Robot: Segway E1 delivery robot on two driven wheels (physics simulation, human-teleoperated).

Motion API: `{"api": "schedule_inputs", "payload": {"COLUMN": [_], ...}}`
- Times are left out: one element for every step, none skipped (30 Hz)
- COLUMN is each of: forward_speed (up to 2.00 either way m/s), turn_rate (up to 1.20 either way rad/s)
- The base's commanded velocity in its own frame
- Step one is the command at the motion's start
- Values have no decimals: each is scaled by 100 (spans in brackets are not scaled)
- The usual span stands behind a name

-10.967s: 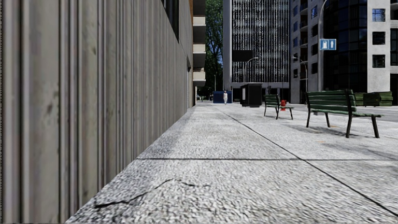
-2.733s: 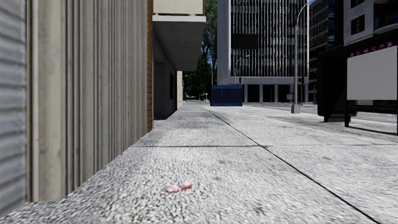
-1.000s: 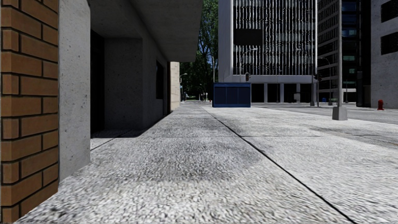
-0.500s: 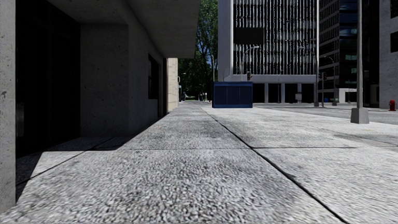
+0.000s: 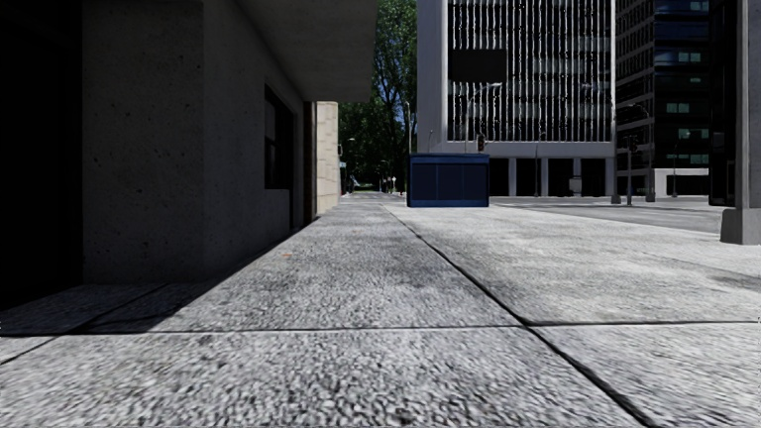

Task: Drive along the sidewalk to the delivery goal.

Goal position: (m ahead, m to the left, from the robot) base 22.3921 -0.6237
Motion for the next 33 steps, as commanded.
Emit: {"api": "schedule_inputs", "payload": {"forward_speed": [200, 200, 200, 200, 200, 200, 200, 200, 200, 200, 200, 200, 200, 200, 200, 200, 200, 200, 200, 200, 200, 200, 200, 200, 200, 200, 200, 200, 200, 200, 200, 200, 200], "turn_rate": [0, 0, 0, 0, 0, 0, 0, 0, 0, 0, 0, 0, 0, 0, 0, 0, 0, 0, 0, 0, 0, 0, 0, 0, 0, 0, 0, 0, 0, 0, 0, 0, 0]}}
